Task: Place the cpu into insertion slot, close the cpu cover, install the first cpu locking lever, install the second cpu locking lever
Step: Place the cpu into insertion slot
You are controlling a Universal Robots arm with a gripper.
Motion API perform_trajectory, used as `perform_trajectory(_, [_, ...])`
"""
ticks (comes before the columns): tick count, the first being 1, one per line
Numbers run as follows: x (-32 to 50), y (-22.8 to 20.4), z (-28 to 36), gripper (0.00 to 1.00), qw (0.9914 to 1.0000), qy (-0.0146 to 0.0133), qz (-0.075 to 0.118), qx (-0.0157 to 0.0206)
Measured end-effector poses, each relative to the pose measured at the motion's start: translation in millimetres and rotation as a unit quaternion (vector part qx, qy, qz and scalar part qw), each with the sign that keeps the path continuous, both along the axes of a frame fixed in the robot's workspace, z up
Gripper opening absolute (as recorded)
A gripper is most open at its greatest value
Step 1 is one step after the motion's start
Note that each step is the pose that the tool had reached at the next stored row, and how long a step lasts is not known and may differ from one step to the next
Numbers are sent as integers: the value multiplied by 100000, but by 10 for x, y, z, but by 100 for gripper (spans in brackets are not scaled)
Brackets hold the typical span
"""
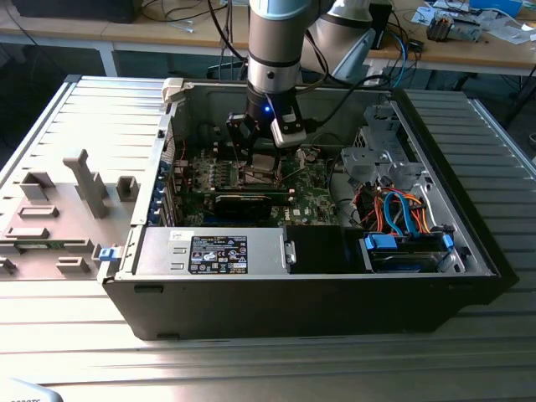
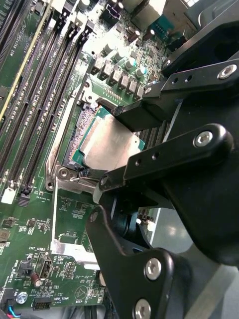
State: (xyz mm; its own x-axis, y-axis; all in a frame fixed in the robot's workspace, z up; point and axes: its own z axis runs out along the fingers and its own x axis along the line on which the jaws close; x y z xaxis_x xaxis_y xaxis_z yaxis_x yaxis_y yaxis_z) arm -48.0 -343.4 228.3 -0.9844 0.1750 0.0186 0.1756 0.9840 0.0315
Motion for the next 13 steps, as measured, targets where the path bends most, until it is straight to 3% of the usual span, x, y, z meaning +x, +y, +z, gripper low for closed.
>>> perform_trajectory(13, [0, 0, -20, 54, 99999, 0, -392, -1])
